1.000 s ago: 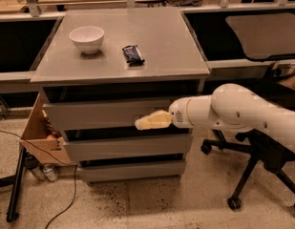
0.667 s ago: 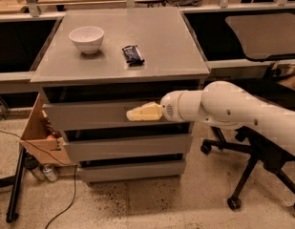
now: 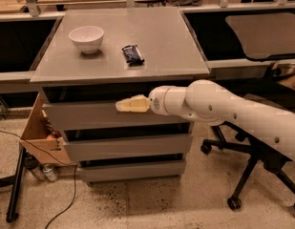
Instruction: Open top drawer
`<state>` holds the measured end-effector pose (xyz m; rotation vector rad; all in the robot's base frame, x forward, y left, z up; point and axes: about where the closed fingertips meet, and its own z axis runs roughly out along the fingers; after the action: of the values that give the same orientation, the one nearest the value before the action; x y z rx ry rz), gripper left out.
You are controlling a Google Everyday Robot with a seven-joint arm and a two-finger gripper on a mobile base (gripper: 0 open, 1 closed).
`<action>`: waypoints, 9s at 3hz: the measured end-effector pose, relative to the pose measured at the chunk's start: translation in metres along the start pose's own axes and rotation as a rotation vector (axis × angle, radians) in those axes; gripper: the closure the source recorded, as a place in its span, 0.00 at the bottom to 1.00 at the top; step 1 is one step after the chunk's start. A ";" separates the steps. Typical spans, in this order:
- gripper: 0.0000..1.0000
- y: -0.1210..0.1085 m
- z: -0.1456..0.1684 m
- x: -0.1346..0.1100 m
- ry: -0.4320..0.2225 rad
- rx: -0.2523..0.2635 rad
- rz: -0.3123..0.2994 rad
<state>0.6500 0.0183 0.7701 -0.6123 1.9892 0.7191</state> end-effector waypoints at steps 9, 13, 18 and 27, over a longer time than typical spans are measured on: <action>1.00 -0.041 0.115 -0.009 -0.036 0.243 0.274; 1.00 -0.023 0.046 0.022 0.232 0.263 0.142; 1.00 -0.028 0.103 0.025 0.174 0.234 0.230; 1.00 0.033 0.042 0.091 0.886 0.104 -0.029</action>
Offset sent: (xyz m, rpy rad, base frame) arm 0.0473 0.0237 -0.0173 0.1154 0.0390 -0.1494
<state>0.6101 0.0581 0.6807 -1.0083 2.7870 0.3270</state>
